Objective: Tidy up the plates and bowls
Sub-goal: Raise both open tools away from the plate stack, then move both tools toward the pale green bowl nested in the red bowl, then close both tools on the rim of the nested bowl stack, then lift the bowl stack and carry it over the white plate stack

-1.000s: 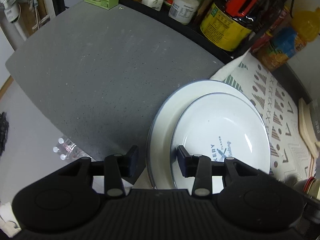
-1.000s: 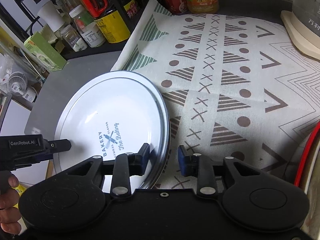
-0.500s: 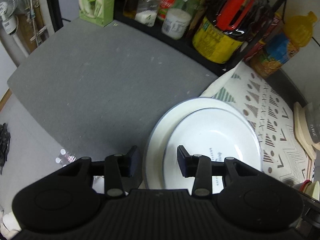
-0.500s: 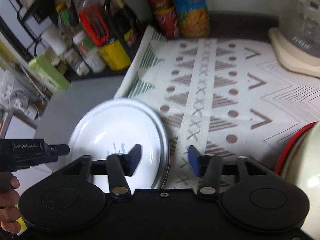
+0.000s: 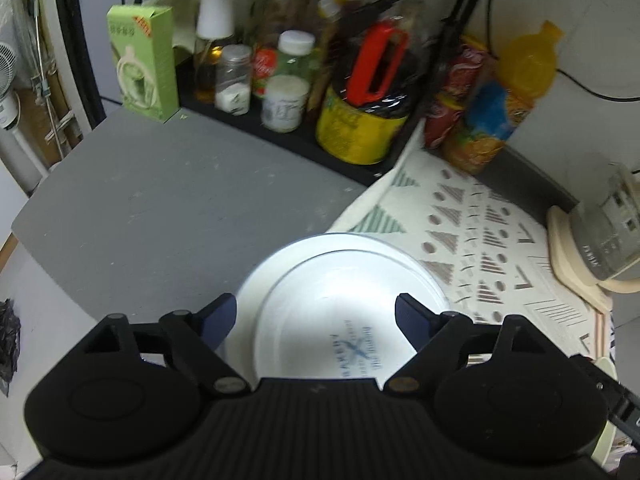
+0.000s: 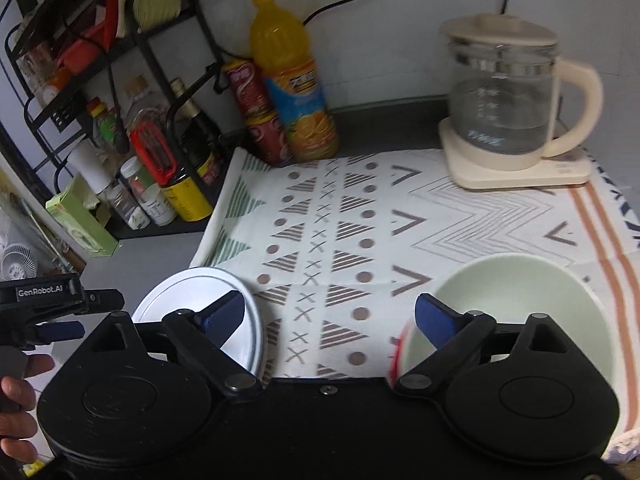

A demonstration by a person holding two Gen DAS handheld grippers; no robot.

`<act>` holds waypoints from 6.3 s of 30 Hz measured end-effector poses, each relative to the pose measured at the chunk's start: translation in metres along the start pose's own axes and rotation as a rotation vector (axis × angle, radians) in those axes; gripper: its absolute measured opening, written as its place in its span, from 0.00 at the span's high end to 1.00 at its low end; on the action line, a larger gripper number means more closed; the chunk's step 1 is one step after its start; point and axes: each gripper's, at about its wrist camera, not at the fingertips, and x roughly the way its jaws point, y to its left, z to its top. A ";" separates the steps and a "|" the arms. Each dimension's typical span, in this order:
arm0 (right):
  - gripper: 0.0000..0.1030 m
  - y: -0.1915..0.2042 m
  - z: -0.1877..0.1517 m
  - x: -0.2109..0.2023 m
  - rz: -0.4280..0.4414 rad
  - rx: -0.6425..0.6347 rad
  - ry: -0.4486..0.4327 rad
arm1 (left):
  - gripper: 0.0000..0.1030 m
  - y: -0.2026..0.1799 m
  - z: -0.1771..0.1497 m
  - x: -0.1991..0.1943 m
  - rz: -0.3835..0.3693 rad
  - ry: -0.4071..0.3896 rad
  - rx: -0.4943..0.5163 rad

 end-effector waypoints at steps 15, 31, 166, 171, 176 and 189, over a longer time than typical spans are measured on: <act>0.02 -0.040 -0.017 -0.055 -0.060 0.102 -0.096 | 0.16 -0.057 -0.017 -0.034 -0.078 -0.009 0.153; 0.01 -0.077 -0.047 -0.095 -0.142 0.176 -0.132 | 0.16 -0.105 -0.047 -0.046 -0.165 0.013 0.254; 0.63 -0.018 -0.012 -0.005 0.073 0.046 0.046 | 0.68 -0.100 -0.039 -0.004 -0.247 0.121 0.192; 0.63 -0.004 -0.012 0.001 0.100 0.012 0.061 | 0.68 -0.082 -0.038 -0.007 -0.226 0.112 0.156; 0.63 0.009 -0.013 0.009 0.129 -0.006 0.079 | 0.68 -0.066 -0.039 -0.009 -0.202 0.101 0.126; 0.63 0.048 -0.015 0.034 0.192 -0.077 0.132 | 0.68 -0.021 -0.039 -0.005 -0.133 0.091 0.031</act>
